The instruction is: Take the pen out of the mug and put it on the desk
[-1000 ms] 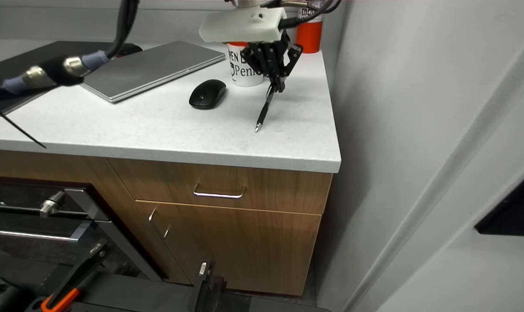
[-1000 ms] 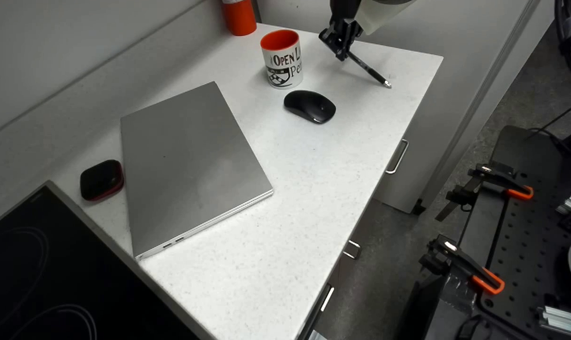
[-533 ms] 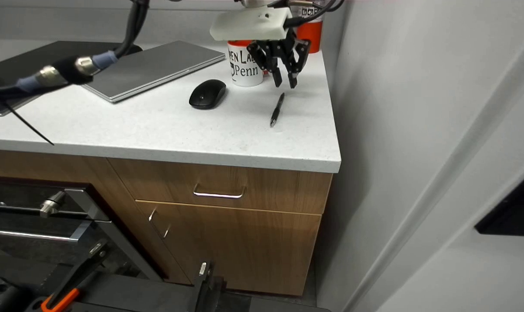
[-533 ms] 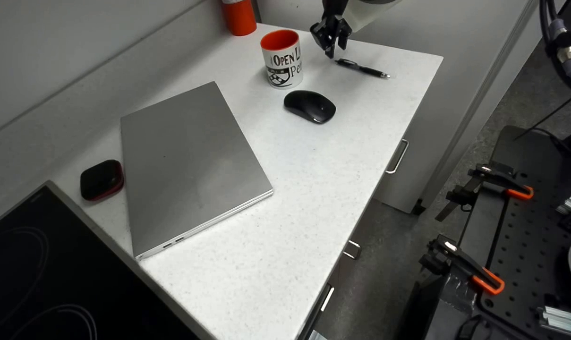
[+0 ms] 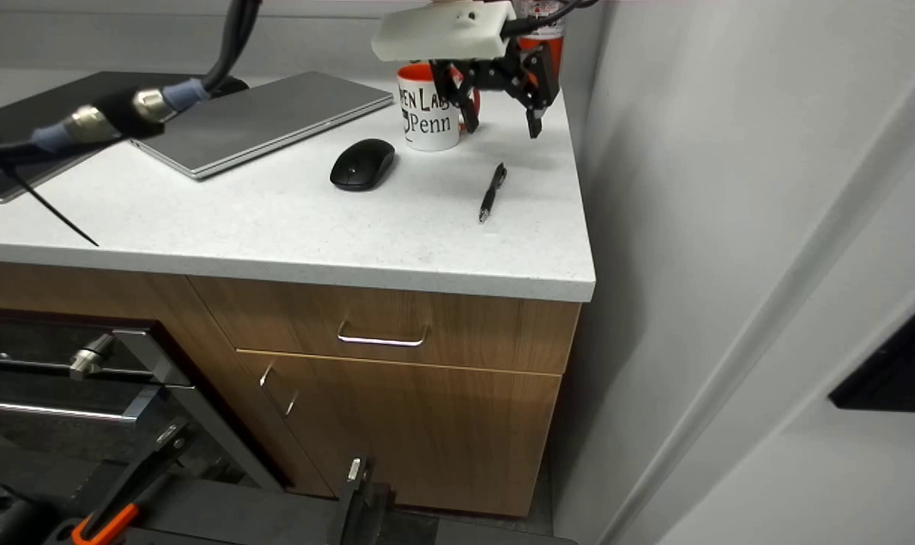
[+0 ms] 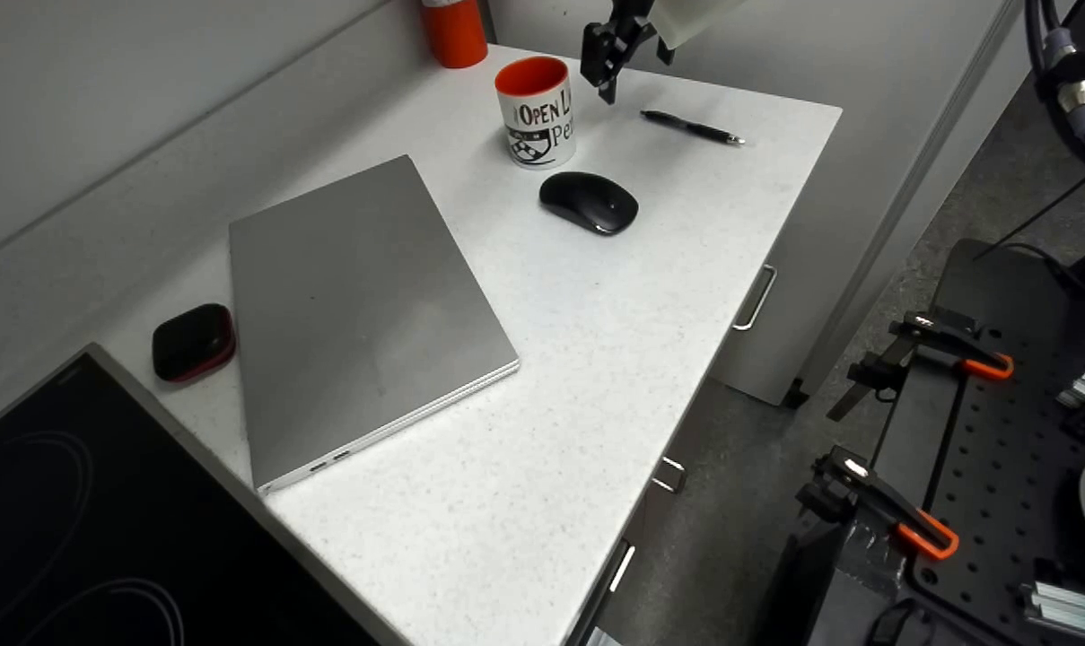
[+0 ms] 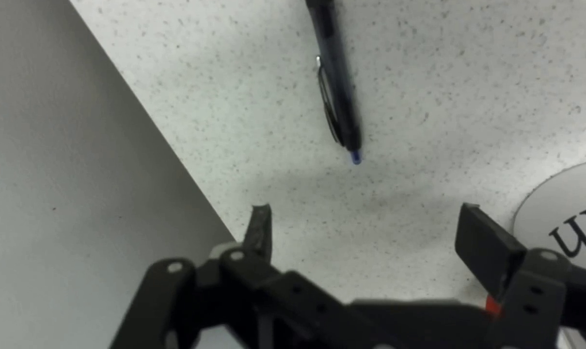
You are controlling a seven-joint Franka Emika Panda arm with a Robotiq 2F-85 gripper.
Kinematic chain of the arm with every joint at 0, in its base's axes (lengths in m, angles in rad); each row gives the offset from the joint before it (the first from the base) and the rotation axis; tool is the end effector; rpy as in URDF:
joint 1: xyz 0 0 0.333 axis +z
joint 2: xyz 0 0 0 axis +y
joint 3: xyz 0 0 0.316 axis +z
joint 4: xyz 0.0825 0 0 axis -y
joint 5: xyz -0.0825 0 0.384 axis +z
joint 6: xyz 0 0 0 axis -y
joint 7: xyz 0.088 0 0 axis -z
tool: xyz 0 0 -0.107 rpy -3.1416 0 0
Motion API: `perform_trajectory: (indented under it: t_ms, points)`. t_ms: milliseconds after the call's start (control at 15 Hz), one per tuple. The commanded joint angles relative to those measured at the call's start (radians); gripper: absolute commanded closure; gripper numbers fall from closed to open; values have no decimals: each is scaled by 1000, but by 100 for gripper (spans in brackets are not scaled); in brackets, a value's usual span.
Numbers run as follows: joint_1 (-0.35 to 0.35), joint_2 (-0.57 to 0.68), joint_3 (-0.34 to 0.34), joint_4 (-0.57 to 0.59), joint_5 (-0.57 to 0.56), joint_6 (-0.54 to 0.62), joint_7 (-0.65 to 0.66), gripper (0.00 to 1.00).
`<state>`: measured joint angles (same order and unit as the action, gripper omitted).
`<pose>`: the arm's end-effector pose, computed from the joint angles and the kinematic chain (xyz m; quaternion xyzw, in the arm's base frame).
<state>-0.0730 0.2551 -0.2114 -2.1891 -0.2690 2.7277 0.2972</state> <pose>0.5629 -0.1519 0.3003 0.9716 -0.1648 0.1405 0.0956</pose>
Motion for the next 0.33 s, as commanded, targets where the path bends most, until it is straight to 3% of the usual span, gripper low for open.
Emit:
perform_trajectory:
  t_ms: [0, 267]
  points:
    - [7, 1, -8, 1, 9, -1, -10, 0]
    - [7, 2, -8, -1, 9, -1, -10, 0]
